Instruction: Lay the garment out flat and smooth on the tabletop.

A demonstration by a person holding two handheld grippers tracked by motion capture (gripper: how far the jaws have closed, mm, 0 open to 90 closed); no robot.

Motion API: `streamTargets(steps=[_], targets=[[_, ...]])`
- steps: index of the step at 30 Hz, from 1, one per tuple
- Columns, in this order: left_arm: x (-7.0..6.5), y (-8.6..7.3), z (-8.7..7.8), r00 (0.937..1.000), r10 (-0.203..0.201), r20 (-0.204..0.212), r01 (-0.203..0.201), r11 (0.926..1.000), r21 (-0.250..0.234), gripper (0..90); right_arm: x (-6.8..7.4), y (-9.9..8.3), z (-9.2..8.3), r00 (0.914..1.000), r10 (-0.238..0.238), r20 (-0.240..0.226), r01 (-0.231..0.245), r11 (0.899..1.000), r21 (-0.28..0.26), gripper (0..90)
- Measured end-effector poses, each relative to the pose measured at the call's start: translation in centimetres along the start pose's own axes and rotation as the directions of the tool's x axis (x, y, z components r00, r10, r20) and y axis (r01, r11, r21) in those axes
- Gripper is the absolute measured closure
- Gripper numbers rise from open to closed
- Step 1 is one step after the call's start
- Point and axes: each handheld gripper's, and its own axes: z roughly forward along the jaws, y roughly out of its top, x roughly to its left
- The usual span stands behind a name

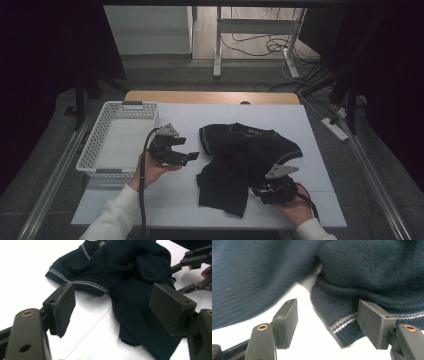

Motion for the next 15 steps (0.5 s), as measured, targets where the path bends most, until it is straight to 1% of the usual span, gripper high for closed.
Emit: streamTargets(steps=[3, 5, 8, 13, 15], targets=[[0.04, -0.03, -0.11, 1.0000, -0.003, -0.001, 0.003, 1.0000, -0.005, 21.5, -0.27, -0.04, 0.10, 1.0000, 0.002, 0.005, -0.002, 1.000, -0.006, 37.5], [0.05, -0.05, -0.15, 1.0000, -0.004, -0.002, 0.004, 1.0000, -0.007, 21.5, -0.28, -0.02, 0.11, 0.9997, -0.016, 0.020, 0.016, 1.000, 0.002, 39.4], [0.04, -0.05, -0.20, 1.0000, -0.002, -0.003, 0.002, 1.0000, -0.006, 21.5, -0.10, 0.01, 0.17, 0.9972, -0.055, 0.051, 0.054, 0.998, 0.016, 42.0], [0.02, -0.10, -0.20, 1.0000, -0.002, -0.005, 0.002, 1.0000, -0.003, 21.5, -0.04, 0.07, 0.19, 0.9962, -0.063, 0.061, 0.061, 0.998, 0.023, 43.0], [0.05, -0.12, -0.21, 1.0000, -0.002, -0.005, 0.002, 1.0000, -0.002, 21.5, -0.06, 0.08, 0.21, 0.9956, -0.066, 0.066, 0.065, 0.998, 0.023, 45.5]])
